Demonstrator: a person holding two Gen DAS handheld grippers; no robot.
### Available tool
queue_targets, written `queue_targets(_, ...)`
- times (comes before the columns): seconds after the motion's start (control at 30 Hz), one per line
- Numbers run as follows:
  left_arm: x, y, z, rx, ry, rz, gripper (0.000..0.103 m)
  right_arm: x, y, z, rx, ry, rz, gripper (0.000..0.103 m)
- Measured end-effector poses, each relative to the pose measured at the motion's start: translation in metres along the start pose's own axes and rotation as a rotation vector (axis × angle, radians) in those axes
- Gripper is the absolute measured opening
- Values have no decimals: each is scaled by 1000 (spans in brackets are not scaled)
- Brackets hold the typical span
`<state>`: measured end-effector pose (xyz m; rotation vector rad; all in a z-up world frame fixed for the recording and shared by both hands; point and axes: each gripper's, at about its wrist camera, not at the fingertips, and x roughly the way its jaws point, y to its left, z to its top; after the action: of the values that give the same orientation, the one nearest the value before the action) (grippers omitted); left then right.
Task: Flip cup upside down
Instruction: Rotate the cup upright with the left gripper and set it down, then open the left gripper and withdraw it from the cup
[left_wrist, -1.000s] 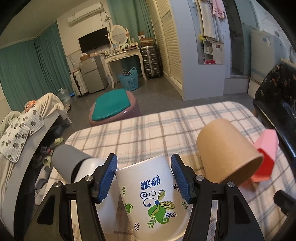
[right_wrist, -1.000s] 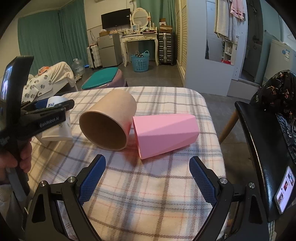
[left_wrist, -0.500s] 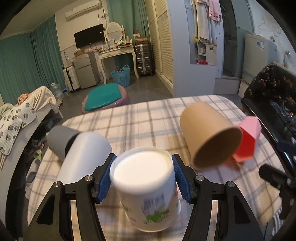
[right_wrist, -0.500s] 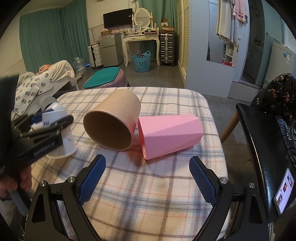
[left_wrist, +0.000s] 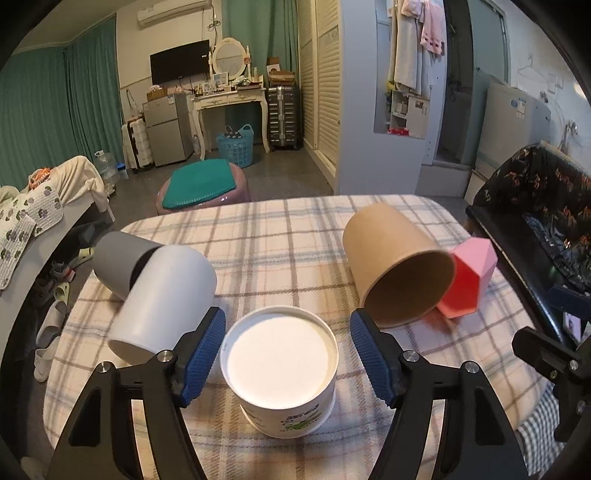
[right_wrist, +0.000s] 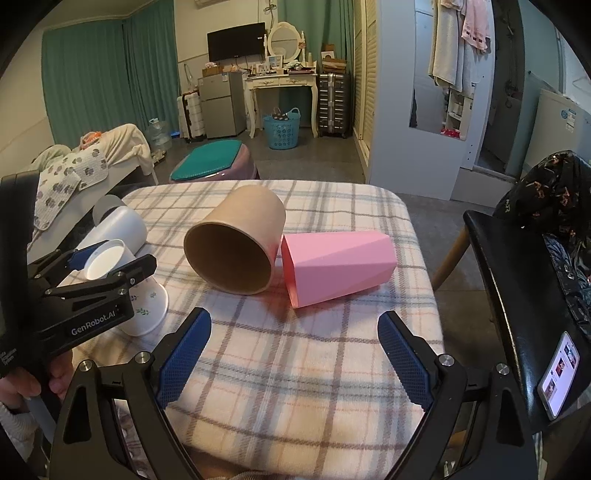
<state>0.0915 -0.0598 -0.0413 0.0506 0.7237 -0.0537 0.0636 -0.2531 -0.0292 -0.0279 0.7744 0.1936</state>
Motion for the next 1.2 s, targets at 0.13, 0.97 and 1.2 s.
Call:
queue_targets(0.13, -15, 5, 6, -18, -34, -11, 73, -14, 3, 1, -3, -27, 4, 92)
queue_targets(0.97, -121, 36, -30, -122, -199, -66, 73, -117, 67, -19, -121, -210, 23, 92)
queue_targets(1.2, -118, 46, -61, -154, -219, -33, 88, -105, 75, -38, -128, -223, 36, 92)
